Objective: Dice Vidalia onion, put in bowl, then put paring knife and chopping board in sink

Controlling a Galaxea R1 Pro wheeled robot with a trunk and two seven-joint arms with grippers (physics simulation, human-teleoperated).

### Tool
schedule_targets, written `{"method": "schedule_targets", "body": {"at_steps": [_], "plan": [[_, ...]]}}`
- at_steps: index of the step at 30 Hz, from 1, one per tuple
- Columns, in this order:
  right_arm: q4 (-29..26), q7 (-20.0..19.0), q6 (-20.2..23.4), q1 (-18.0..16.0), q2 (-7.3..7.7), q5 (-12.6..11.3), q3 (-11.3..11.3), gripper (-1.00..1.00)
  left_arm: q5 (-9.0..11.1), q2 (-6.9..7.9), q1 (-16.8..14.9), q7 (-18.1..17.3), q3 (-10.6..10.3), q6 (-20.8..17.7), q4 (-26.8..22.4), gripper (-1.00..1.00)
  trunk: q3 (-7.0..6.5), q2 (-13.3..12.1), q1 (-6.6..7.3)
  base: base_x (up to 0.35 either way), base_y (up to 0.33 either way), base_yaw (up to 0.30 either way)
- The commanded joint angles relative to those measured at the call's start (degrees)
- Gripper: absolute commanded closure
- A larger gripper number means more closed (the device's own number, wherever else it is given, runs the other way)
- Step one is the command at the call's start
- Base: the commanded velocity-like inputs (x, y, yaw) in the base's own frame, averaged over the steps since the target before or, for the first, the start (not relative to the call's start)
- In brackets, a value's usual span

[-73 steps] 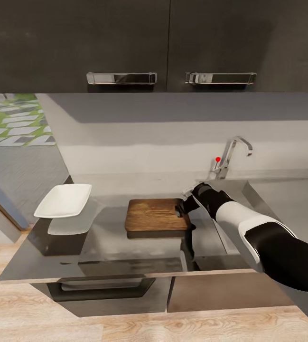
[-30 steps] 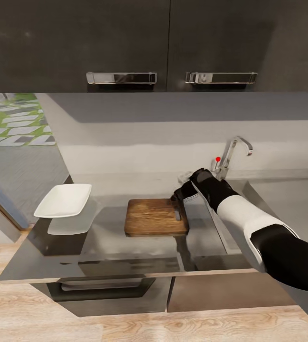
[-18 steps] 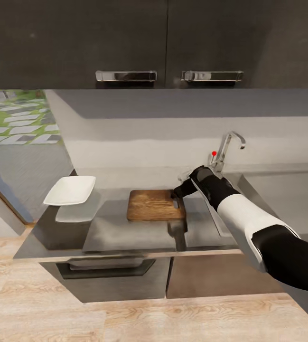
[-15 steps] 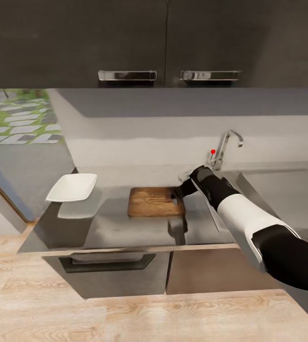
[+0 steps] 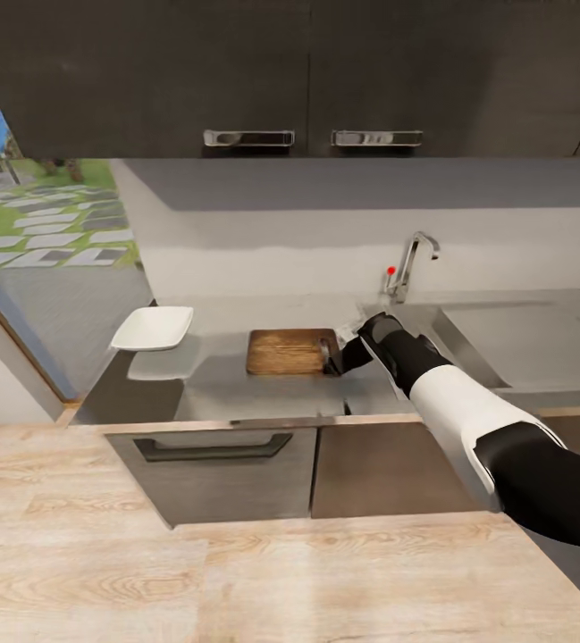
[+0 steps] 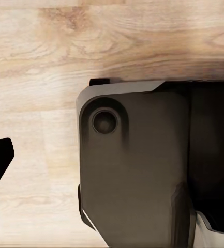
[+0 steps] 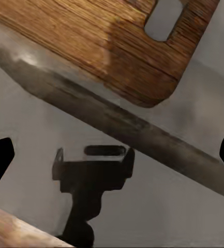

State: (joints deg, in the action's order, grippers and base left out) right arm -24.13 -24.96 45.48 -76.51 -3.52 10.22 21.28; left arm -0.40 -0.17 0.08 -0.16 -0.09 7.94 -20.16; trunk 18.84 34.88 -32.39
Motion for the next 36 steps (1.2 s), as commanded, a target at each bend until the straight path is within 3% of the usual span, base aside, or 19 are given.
{"method": "schedule_targets", "body": {"at_steps": [1,7,15,29,36], "plan": [[-0.1,-0.5,0.1,0.0,0.03,0.6,0.1,-1.00,0.0,0.00,0.0,0.0,0.0,0.1,-0.1,-1.00,0.08,0.1,0.02,-0.330,0.000,0.000],[0.0,-0.6,-0.9,0.0,0.88,0.5,0.1,-1.00,0.0,0.00,0.0,0.0,0.0,0.1,-0.1,-1.00,0.08,0.1,0.02,-0.326,0.000,0.000],[0.0,-0.5,-8.6,1.0,2.79,-0.3,0.0,-1.00,0.0,0.02,0.0,0.0,0.0,0.1,-0.1,-1.00,0.08,0.1,0.02,-0.140,0.000,0.000],[-0.8,0.3,-21.3,8.8,5.15,-1.5,-0.5,-1.00,0.0,0.26,0.0,0.0,0.2,0.1,-0.1,-1.00,0.08,0.1,0.02,-0.007,0.000,0.000],[-0.9,2.7,-28.0,14.0,5.65,-1.6,-1.6,-1.00,0.0,0.34,0.0,0.0,0.2,0.1,-0.1,-1.00,0.08,0.1,0.02,0.000,0.000,0.000]]}}
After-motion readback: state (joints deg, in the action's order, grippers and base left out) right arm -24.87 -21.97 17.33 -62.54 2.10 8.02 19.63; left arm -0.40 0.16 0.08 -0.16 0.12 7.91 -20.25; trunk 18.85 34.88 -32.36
